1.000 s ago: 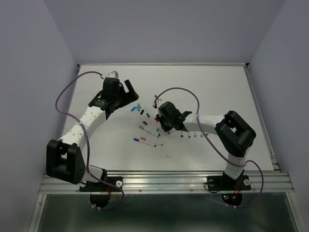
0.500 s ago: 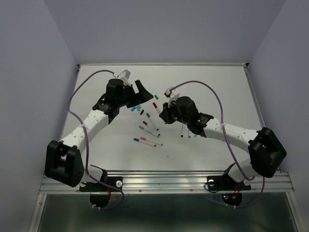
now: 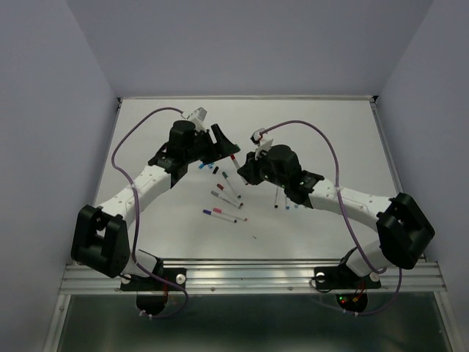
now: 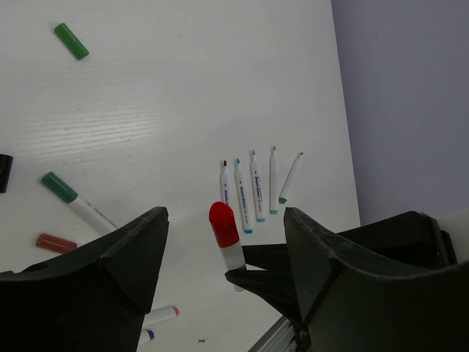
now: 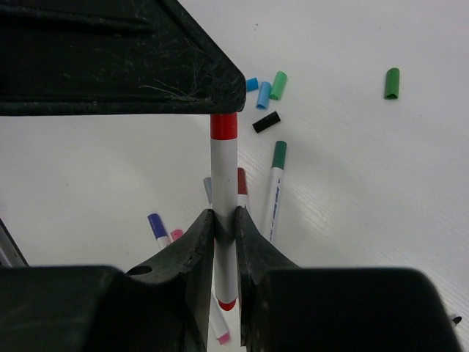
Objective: Open the pen caps
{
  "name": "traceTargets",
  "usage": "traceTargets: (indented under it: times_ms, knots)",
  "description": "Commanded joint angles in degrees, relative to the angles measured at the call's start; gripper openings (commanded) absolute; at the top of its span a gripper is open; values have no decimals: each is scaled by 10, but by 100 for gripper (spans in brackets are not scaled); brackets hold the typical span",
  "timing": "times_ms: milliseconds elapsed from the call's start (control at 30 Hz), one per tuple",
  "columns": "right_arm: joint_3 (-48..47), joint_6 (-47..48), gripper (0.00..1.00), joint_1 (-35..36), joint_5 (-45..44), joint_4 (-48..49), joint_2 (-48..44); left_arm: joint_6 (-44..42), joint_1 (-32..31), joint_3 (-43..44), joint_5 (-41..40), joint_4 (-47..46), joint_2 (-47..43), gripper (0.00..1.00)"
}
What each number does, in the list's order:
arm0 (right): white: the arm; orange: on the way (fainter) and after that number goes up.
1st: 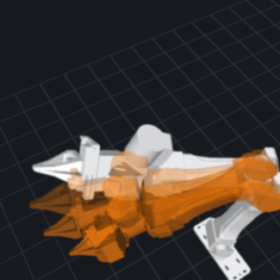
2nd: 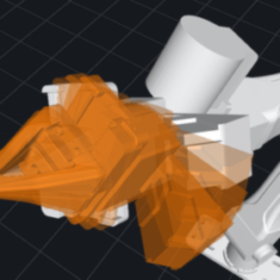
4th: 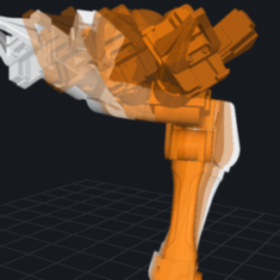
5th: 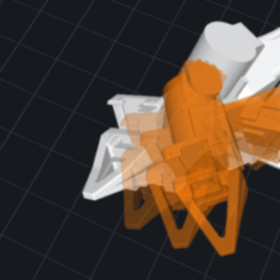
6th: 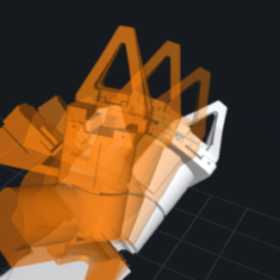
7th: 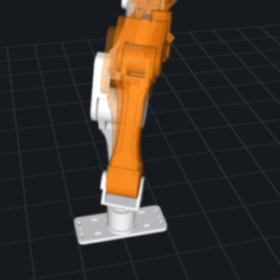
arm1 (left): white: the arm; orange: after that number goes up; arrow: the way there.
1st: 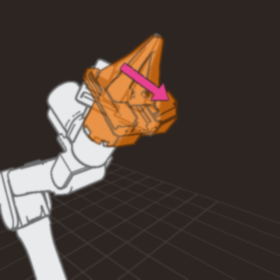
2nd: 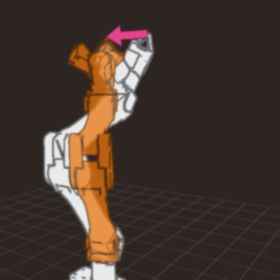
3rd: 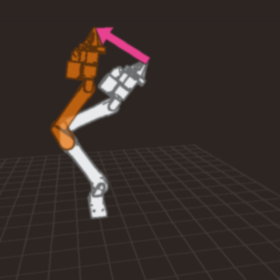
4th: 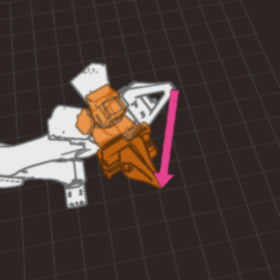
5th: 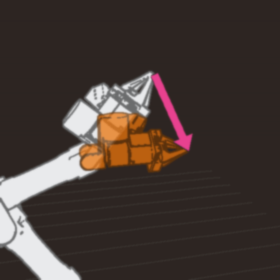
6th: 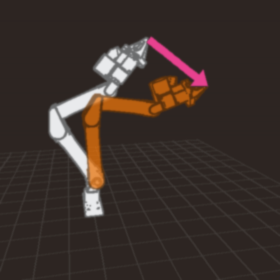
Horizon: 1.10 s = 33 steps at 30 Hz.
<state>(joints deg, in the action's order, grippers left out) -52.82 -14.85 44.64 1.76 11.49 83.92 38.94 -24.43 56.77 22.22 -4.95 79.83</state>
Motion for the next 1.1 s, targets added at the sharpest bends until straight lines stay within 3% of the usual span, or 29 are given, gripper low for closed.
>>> traceTargets:
  times_ms: [0, 367, 467, 500, 600, 700, 867, 1067]
  knots:
    - [-30, -11, 1, -3, 10, 48, -5, -3, -7, 21, 10, -31, -4, 74]
    - [-39, -11, 1, -3, 17, 59, -2, -2, -9, 25, 12, -35, 6, 51]
    - [-40, -8, 1, -3, 19, 58, 1, -1, -9, 25, 12, -34, 6, 36]
    - [-40, -7, 1, -3, 21, 59, 3, 0, -9, 25, 12, -34, 6, 25]
    - [-38, -3, 1, -3, 31, 57, 7, 2, -9, 25, 10, -34, 7, 7]
    - [-36, 12, 1, -3, 52, 41, 12, 2, -9, 26, 9, -31, 9, 0]
    - [-29, 32, 1, -3, 108, -2, 21, 4, -9, 31, -14, -30, 9, 0]
    - [31, 12, 1, 3, 257, -39, 27, 2, -4, 83, -111, -15, 30, 0]
